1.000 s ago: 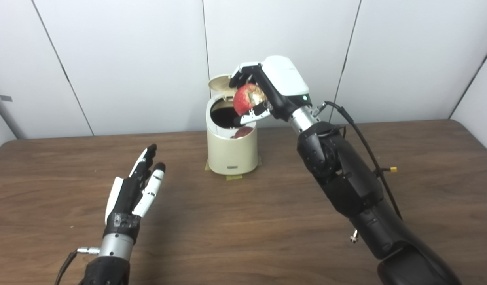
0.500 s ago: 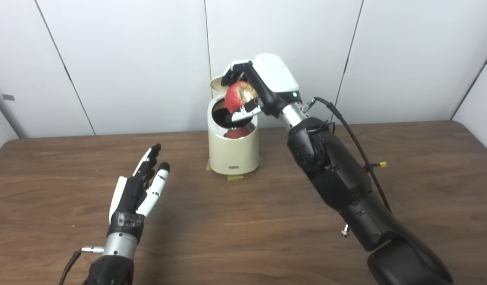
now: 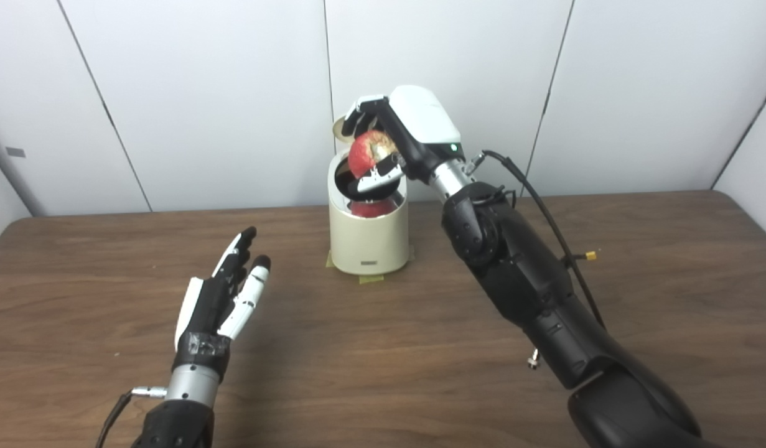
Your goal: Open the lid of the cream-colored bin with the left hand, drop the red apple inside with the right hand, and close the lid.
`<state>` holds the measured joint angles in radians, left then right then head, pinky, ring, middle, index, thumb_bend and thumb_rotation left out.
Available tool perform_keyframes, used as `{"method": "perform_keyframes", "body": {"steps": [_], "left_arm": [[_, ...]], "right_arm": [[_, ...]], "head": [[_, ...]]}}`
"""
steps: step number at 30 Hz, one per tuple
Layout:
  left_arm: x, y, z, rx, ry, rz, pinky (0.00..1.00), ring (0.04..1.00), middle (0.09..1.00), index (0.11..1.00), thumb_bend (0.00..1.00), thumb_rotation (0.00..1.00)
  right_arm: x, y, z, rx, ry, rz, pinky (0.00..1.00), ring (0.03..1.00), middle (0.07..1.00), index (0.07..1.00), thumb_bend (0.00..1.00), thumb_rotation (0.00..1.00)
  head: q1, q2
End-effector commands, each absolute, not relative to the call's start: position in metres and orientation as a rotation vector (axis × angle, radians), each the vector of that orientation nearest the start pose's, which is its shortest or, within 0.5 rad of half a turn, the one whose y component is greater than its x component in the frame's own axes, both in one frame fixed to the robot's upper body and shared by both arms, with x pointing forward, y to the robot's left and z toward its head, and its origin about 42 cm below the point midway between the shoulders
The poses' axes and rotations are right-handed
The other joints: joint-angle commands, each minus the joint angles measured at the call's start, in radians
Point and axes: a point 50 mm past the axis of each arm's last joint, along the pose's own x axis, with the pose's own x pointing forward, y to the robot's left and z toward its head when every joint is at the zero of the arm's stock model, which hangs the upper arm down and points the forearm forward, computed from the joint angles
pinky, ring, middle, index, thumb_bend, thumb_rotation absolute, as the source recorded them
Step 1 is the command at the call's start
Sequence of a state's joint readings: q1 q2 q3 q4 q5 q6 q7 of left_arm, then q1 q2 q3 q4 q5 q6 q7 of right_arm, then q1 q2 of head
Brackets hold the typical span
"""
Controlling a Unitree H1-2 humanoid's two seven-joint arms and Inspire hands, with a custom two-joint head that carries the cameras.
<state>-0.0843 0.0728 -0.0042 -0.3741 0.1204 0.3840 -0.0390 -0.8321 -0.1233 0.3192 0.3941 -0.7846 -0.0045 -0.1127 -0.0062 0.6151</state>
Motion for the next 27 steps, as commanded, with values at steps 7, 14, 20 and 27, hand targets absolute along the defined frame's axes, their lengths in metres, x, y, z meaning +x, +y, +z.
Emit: {"method": "perform_keyframes", "body": {"steps": [7, 14, 20, 27], "left_arm": [[0.295, 0.216, 0.218, 0.198, -0.165, -0.018, 1.00, 1.000, 1.000, 0.972, 0.36, 0.68], [0.295, 0.215, 0.220, 0.195, -0.164, -0.018, 1.00, 1.000, 0.997, 0.965, 0.37, 0.69], [0.294, 0.216, 0.220, 0.215, -0.168, -0.021, 1.00, 1.000, 0.987, 0.957, 0.37, 0.70], [0.295, 0.215, 0.221, 0.200, -0.171, -0.030, 1.00, 1.000, 0.980, 0.951, 0.36, 0.70]], "right_arm": [[0.488, -0.096, 0.331, -1.012, -0.698, 0.095, 0.35, 0.376, 0.505, 0.552, 0.51, 0.00], [0.490, -0.096, 0.325, -1.013, -0.669, 0.109, 0.39, 0.393, 0.512, 0.551, 0.51, 0.00], [0.491, -0.095, 0.326, -1.113, -0.616, 0.146, 0.49, 0.575, 0.621, 0.504, 0.52, 0.10], [0.492, -0.096, 0.325, -1.180, -0.584, 0.168, 0.81, 0.877, 0.845, 0.735, 0.76, 0.35]], "head": [[0.008, 0.006], [0.014, 0.020], [0.009, 0.023], [0.010, 0.024]]}}
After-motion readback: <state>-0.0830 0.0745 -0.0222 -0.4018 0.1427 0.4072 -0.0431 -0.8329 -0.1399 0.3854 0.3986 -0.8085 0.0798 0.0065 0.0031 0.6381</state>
